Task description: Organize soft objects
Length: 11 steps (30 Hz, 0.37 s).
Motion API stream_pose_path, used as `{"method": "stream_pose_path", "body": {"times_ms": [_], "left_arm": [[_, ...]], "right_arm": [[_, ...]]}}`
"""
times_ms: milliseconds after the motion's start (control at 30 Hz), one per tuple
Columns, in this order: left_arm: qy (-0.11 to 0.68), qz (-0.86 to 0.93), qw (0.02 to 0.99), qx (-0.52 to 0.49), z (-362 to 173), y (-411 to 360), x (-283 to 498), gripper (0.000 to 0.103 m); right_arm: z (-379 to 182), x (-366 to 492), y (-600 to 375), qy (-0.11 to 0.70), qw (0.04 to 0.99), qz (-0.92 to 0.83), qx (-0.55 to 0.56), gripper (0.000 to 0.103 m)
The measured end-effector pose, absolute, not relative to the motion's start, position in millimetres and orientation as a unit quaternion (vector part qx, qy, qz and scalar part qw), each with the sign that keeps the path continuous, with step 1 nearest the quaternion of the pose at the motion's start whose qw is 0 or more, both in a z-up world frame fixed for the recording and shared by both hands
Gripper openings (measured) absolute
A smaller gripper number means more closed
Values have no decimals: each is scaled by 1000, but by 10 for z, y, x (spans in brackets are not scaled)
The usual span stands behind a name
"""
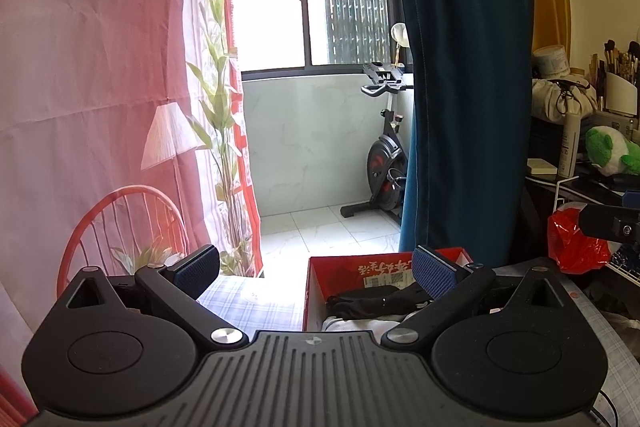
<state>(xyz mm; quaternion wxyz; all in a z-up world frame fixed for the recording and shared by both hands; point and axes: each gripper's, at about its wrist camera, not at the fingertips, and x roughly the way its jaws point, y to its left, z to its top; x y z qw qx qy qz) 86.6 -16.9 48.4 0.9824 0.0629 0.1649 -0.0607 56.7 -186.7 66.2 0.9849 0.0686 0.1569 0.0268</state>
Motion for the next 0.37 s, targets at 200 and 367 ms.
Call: {"method": "stream_pose_path", "body": {"times_ms": [200, 367], "left_arm": [[165, -61, 982, 64, 478, -173, 858, 103], [166, -57, 983, 63, 471, -166, 868, 103]], "right_arm": [[658, 566, -1870, 157, 985, 26, 68, 103], [649, 574, -1875, 159, 984, 27, 70, 103]]}}
